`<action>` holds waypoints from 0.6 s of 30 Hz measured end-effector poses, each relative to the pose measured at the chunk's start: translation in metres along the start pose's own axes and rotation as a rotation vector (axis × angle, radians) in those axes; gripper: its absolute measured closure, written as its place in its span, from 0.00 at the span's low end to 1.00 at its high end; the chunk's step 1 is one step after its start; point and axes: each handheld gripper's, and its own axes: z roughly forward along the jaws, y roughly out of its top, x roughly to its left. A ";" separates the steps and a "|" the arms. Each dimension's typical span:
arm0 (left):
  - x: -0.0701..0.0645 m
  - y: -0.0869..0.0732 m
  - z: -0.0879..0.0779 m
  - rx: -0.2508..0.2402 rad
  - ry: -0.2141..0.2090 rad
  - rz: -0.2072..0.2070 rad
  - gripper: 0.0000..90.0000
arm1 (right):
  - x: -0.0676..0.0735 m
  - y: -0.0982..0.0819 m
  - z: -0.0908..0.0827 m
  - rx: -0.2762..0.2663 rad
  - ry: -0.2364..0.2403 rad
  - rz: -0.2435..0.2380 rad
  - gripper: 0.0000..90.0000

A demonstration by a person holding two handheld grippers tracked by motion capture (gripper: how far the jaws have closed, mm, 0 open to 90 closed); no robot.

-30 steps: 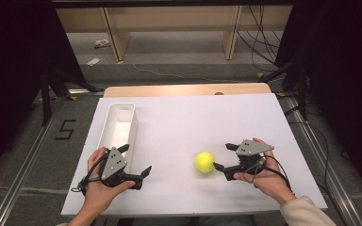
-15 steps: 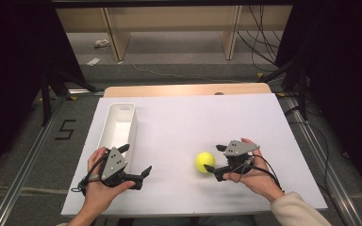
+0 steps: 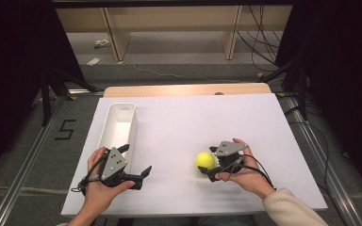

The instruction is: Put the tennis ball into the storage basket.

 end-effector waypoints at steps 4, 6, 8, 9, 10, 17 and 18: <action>0.000 0.000 0.000 -0.001 0.001 -0.001 0.00 | 0.001 0.000 0.004 0.011 0.006 0.000 0.18; 0.000 0.000 0.000 -0.001 0.001 -0.001 0.00 | 0.001 -0.001 0.007 0.018 0.008 -0.006 0.18; 0.000 0.000 0.000 -0.001 0.001 0.000 0.00 | 0.002 -0.001 0.009 0.024 0.011 -0.009 0.18; 0.000 0.000 0.000 -0.001 0.001 0.000 0.00 | 0.002 -0.001 0.010 0.029 0.012 -0.008 0.18; 0.000 0.000 0.000 -0.001 0.000 -0.001 0.00 | 0.002 -0.001 0.011 0.030 0.013 -0.010 0.18; 0.000 0.000 0.000 -0.001 -0.001 0.001 0.00 | 0.002 -0.003 0.016 0.046 0.013 -0.008 0.18; 0.000 0.000 0.000 -0.001 0.000 0.001 0.00 | 0.002 -0.003 0.016 0.050 0.016 -0.006 0.18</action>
